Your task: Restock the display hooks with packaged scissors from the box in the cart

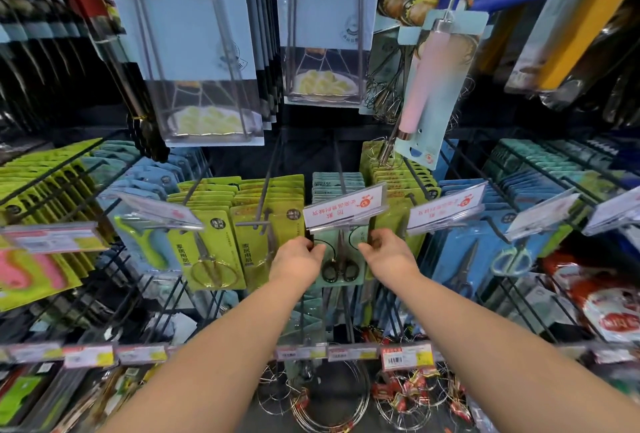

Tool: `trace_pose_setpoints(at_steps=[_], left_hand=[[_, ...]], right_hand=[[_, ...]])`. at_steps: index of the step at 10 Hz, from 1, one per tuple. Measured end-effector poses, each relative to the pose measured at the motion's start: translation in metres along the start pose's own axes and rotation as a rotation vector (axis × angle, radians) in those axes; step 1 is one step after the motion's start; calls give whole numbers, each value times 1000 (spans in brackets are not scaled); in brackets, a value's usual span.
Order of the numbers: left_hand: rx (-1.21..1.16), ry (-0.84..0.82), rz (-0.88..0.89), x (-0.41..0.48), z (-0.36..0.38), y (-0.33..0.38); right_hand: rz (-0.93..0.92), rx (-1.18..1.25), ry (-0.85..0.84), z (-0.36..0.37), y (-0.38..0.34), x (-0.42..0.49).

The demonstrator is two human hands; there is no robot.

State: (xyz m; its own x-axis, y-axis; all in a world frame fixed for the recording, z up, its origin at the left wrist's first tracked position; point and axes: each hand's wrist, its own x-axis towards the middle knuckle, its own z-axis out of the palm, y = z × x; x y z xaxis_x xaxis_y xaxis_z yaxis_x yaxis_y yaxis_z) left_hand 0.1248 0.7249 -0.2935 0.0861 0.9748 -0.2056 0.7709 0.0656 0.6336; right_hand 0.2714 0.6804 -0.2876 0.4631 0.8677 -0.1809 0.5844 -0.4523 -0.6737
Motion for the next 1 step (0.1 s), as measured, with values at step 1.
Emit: trace_pose_setpoints(at_steps=[1], left_hand=[[-64,-10,33,-9,-7,-7]], right_hand=[[-19,-28,46,-5,9,-20]])
